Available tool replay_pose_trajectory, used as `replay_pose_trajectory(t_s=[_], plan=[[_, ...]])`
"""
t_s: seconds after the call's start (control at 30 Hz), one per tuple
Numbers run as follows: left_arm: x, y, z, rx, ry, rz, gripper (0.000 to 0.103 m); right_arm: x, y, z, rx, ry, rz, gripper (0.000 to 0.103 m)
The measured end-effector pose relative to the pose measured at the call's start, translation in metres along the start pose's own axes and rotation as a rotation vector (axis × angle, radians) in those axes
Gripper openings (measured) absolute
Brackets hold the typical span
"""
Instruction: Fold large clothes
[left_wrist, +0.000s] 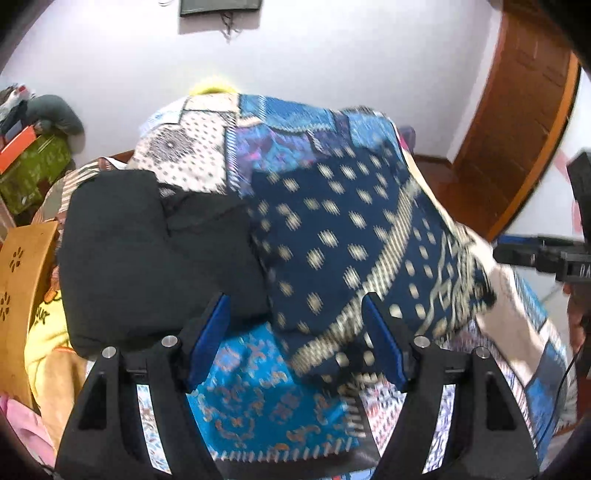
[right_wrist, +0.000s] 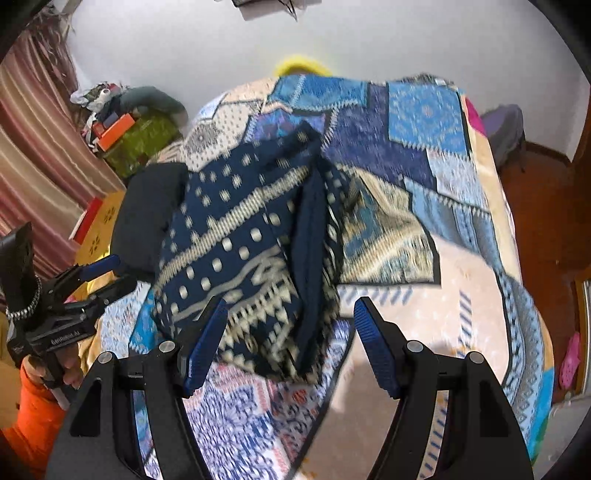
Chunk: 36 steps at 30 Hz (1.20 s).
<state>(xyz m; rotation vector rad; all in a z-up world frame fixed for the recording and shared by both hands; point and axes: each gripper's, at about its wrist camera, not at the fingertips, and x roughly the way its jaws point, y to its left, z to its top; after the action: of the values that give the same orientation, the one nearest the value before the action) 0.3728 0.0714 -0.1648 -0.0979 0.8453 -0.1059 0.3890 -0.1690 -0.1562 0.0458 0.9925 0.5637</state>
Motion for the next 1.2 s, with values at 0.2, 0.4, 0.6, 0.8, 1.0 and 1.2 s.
replay_pose_trajectory(t_s=[0.2,0.4,0.6,0.8,1.0,1.2], plan=[[0.029,0.025,0.023,-0.139,0.01,-0.064,0.072,0.028,0.004,0.019,0.034,0.018,0.065,0.067],[0.081,0.039,0.02,-0.295,0.107,-0.239,0.073,0.07,-0.007,0.022,0.062,0.09,0.014,0.067],[0.108,0.05,0.016,-0.408,0.156,-0.394,0.087,0.089,-0.049,0.017,0.192,0.127,0.123,0.078],[0.126,0.045,0.019,-0.412,0.17,-0.415,0.097,0.092,-0.059,0.024,0.255,0.133,0.184,0.079],[0.128,0.042,0.023,-0.412,0.187,-0.405,0.098,0.105,-0.049,0.037,0.281,0.124,0.219,0.08],[0.113,0.035,0.021,-0.371,0.192,-0.39,0.085,0.097,-0.035,0.034,0.288,0.116,0.219,0.039]])
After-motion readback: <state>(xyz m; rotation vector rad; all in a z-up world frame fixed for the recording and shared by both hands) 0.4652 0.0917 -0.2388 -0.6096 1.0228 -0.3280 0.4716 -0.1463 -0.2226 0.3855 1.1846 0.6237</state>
